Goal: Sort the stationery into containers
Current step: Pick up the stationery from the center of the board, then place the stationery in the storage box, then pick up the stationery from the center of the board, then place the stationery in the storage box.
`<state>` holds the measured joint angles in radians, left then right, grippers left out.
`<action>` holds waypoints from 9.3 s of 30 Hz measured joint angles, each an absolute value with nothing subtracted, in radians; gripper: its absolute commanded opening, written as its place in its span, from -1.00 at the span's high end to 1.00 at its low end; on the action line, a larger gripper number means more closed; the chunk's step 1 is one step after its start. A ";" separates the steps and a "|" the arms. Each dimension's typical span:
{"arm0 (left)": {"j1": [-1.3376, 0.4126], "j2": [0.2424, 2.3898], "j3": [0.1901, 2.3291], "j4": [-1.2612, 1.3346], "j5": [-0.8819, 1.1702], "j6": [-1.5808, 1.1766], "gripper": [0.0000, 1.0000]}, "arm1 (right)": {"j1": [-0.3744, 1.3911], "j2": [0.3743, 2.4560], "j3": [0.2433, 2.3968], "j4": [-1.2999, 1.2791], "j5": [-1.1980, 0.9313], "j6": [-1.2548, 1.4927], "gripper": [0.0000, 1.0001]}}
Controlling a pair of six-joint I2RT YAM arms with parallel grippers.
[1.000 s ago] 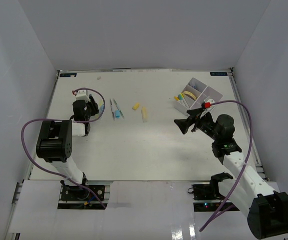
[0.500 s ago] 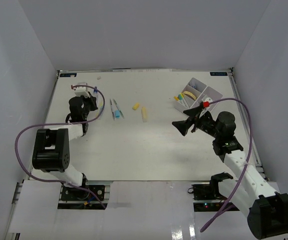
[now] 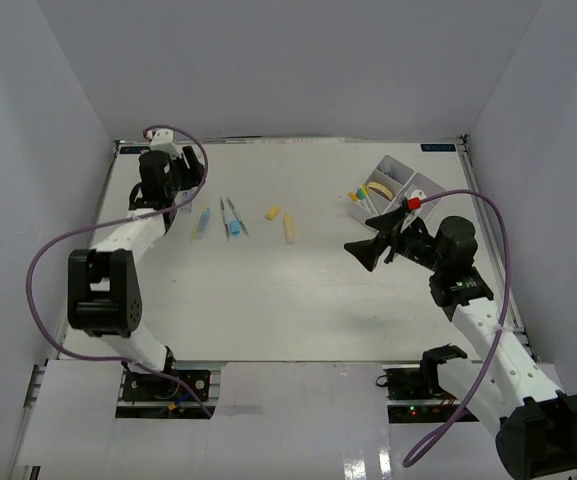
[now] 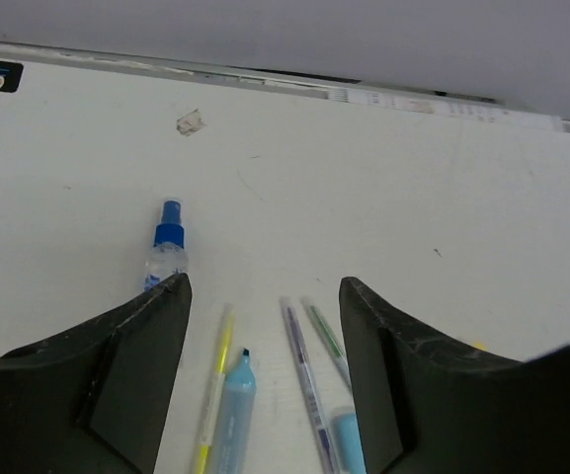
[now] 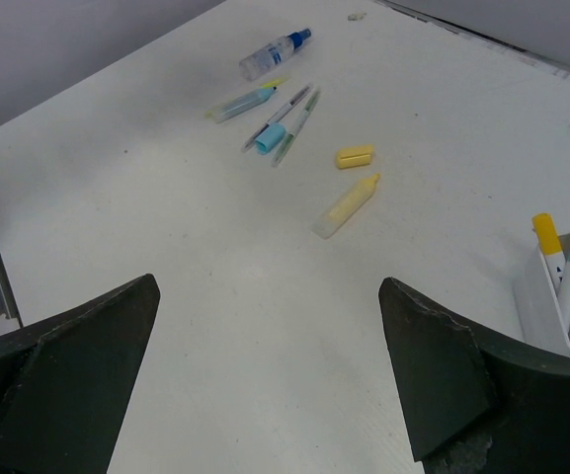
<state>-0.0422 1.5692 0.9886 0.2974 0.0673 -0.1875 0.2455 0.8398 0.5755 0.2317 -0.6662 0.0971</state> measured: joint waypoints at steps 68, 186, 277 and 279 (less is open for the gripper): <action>-0.403 0.948 0.693 0.239 0.735 -0.099 0.50 | 0.743 1.295 1.122 0.170 -0.365 0.409 -0.56; -0.012 1.786 1.086 -0.202 -0.040 -0.209 -0.13 | 0.120 0.728 0.429 0.236 -0.086 0.185 -0.90; -0.465 1.085 0.745 0.089 0.405 -0.110 -0.96 | 0.662 1.307 1.103 0.119 0.068 0.294 0.81; -0.465 1.110 0.754 0.062 0.345 -0.131 -0.96 | 0.588 1.269 1.087 0.099 0.137 0.248 0.81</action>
